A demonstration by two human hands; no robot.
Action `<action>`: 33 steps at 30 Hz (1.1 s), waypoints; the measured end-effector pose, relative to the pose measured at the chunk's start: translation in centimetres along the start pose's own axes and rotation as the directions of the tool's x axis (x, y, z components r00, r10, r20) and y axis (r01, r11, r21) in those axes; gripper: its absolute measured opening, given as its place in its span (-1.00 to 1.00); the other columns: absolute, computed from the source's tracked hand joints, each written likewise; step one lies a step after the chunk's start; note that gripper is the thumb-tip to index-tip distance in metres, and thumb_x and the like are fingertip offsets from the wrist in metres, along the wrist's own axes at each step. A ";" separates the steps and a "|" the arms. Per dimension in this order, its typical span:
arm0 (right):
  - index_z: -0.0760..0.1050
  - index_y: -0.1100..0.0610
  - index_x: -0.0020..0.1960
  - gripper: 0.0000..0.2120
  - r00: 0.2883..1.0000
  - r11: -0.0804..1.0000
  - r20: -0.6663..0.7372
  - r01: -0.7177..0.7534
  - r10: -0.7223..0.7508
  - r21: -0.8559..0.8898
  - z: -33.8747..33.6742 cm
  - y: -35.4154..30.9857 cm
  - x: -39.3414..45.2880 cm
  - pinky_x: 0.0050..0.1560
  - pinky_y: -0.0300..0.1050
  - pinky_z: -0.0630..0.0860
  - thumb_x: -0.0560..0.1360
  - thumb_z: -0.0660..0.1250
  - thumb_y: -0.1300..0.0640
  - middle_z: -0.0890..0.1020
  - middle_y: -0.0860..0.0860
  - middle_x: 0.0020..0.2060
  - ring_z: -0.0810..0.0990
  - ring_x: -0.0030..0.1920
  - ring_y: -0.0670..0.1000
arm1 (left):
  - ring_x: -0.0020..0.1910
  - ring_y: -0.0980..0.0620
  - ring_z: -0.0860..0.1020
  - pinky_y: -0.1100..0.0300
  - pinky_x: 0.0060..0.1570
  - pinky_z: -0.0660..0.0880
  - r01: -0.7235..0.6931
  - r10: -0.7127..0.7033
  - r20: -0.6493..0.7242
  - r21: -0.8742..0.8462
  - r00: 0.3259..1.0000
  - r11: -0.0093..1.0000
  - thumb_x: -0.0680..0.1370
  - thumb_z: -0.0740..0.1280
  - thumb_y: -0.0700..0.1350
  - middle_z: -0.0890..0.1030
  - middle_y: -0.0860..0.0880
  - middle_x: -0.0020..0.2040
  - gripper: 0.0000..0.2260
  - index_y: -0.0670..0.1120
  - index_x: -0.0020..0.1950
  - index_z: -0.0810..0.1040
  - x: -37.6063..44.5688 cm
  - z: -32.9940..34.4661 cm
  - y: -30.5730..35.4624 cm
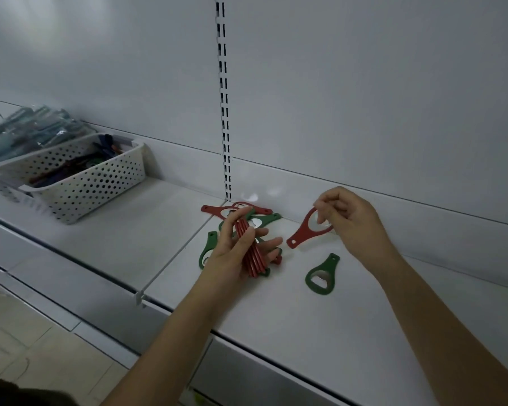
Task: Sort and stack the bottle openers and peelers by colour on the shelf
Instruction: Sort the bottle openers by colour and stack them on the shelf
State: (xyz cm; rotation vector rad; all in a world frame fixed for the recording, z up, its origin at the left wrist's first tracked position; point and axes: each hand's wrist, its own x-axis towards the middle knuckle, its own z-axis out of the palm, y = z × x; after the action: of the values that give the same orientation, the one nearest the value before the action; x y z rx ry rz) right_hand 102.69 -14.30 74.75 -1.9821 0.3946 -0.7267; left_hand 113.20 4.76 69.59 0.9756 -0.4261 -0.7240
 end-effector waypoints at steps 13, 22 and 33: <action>0.56 -0.05 0.00 -0.89 0.891 0.950 0.446 0.206 -0.084 -0.233 2.1 -2.5 1.3 -0.08 -0.19 0.51 0.54 0.37 0.15 0.64 -0.13 -0.14 0.59 -0.15 -0.03 | 0.24 -0.35 0.55 -0.21 0.25 0.48 0.108 -0.107 0.203 0.005 0.973 0.994 0.68 0.15 -0.13 0.54 -0.31 0.29 -0.67 0.08 0.43 0.39 -0.4 0.2 0.0; 0.60 -0.11 -0.07 -0.87 0.960 0.970 0.266 0.145 -0.091 -0.193 4.6 -0.9 1.5 -0.12 -0.42 0.36 0.48 0.44 0.13 0.60 -0.19 -0.16 0.51 -0.11 -0.23 | 0.27 -0.41 0.51 -0.20 0.19 0.52 0.231 -0.190 0.310 -0.100 0.931 0.968 0.70 0.11 -0.11 0.49 -0.31 0.37 -0.66 -0.01 0.48 0.35 -0.4 0.1 0.1; 0.45 -0.02 -0.01 -0.88 0.997 0.957 0.056 0.070 -0.056 -0.282 5.5 -2.3 -3.4 -0.21 -0.33 0.44 0.57 0.28 -0.06 0.57 -0.18 -0.19 0.55 -0.22 -0.21 | -0.20 -0.08 0.55 0.03 -0.19 0.47 0.126 -0.113 0.122 -0.101 0.986 0.987 0.65 0.19 -0.16 0.52 -0.18 -0.02 -0.71 0.11 0.31 0.49 0.0 -0.4 -0.3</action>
State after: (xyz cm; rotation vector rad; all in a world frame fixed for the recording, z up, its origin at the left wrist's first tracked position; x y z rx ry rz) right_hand 103.52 -7.57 73.59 -2.2871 0.4282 -0.6915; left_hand 113.35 4.84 69.10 0.8649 -0.4275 -0.9068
